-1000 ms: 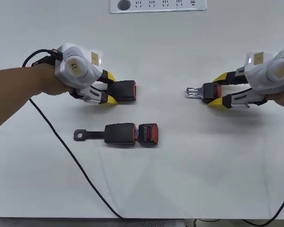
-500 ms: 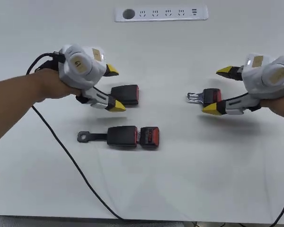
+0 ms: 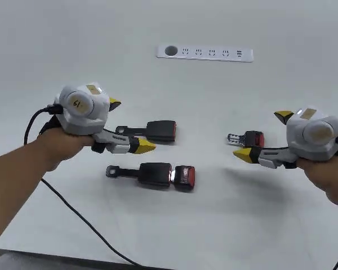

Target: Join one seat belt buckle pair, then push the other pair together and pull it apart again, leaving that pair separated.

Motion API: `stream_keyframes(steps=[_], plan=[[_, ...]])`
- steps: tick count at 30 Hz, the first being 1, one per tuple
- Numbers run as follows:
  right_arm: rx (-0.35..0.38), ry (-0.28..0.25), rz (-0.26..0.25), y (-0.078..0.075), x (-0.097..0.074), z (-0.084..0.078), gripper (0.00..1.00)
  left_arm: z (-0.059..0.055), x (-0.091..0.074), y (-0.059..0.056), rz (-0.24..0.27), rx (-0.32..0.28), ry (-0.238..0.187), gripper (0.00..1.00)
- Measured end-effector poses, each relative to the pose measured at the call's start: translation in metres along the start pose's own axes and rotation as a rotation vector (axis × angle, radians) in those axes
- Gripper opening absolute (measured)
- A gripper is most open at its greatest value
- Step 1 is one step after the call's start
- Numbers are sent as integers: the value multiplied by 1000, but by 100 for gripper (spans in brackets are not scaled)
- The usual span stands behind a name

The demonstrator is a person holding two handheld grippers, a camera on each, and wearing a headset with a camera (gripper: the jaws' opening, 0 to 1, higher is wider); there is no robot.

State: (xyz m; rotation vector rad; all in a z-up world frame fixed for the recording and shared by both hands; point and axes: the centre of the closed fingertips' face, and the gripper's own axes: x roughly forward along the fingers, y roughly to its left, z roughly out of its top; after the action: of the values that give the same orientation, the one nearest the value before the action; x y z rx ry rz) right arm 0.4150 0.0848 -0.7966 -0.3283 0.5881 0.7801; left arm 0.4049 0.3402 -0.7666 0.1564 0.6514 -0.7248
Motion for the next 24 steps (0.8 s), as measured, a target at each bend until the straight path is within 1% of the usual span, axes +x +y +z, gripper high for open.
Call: stream_keyframes(steps=[1,2,3,4,5,6,7,8,9,10,12,13,16,18,21,23,24], plan=[[10,-17,-8,2,-2,4,91,-4,-8,1,32,-20,-6,96],[21,-27,-29,4,-5,8,91,-5,-12,2,54,-35,-19,97],[25,-31,-41,5,-7,11,91,-5,-19,0,70,-60,-48,100],[24,-49,-65,8,-11,15,91,-6,-21,-3,65,-75,-52,100],[34,-59,-69,11,-12,18,92,-10,-28,-5,76,-103,-55,100],[61,-66,-61,18,-14,20,92,-15,-35,-6,90,-105,-51,100],[59,-64,-68,21,-15,20,92,-18,-42,-8,106,-105,-55,100],[56,-65,-75,24,-17,20,92,-19,-44,-9,109,-105,-59,100],[54,-66,-80,29,-19,20,93,-20,-51,-11,120,-118,-78,100],[59,-67,-83,32,-21,20,93,-21,-55,-13,127,-127,-87,100],[95,-76,-91,41,-26,20,93,-27,-65,-17,138,-147,-95,100],[95,-78,-91,41,-26,19,93,-31,-70,-21,144,-145,-96,100],[96,-85,-89,55,-33,15,94,-33,-84,-28,144,-168,-127,100],[96,-92,-90,62,-38,12,94,-36,-92,-32,146,-166,-134,100],[85,-101,-86,73,-46,7,96,-39,-103,-40,132,-157,-148,100],[75,-116,-58,82,-49,6,100,-42,-110,-46,117,-153,-150,100],[47,-97,-32,89,-52,1,100,-43,-114,-49,106,-145,-155,100]])
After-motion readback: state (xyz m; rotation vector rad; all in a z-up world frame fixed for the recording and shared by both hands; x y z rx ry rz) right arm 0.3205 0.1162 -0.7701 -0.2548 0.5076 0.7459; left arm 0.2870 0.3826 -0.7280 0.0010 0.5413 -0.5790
